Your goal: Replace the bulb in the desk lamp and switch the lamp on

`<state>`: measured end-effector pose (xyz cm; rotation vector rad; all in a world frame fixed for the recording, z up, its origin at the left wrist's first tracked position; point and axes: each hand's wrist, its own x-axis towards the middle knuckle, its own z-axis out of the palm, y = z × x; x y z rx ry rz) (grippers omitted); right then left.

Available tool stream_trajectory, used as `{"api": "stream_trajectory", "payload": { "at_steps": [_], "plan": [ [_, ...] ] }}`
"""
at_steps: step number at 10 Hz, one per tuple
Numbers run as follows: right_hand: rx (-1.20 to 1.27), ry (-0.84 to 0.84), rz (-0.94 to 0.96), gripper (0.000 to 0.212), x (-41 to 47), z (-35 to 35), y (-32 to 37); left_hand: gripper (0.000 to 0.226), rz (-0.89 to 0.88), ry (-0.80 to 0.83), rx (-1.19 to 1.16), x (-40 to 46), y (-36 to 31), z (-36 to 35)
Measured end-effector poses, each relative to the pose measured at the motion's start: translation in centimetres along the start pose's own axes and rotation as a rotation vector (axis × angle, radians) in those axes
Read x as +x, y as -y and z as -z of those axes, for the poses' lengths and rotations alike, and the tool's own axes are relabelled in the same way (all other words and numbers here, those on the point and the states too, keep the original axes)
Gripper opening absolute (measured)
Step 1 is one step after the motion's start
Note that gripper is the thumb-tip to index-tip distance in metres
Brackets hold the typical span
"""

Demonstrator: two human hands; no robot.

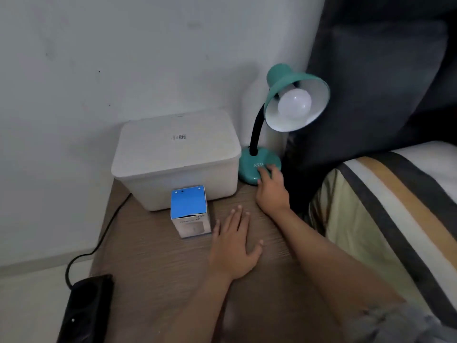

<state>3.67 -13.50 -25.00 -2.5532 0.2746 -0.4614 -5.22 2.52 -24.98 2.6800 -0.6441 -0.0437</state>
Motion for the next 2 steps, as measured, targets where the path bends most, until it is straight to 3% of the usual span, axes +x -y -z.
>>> {"api": "stream_trajectory", "payload": {
  "at_steps": [2],
  "plan": [
    [0.049, -0.008, -0.002, 0.042, -0.31, 0.35, 0.33, 0.071, -0.011, 0.005, -0.021, -0.13, -0.18, 0.16]
  ]
}}
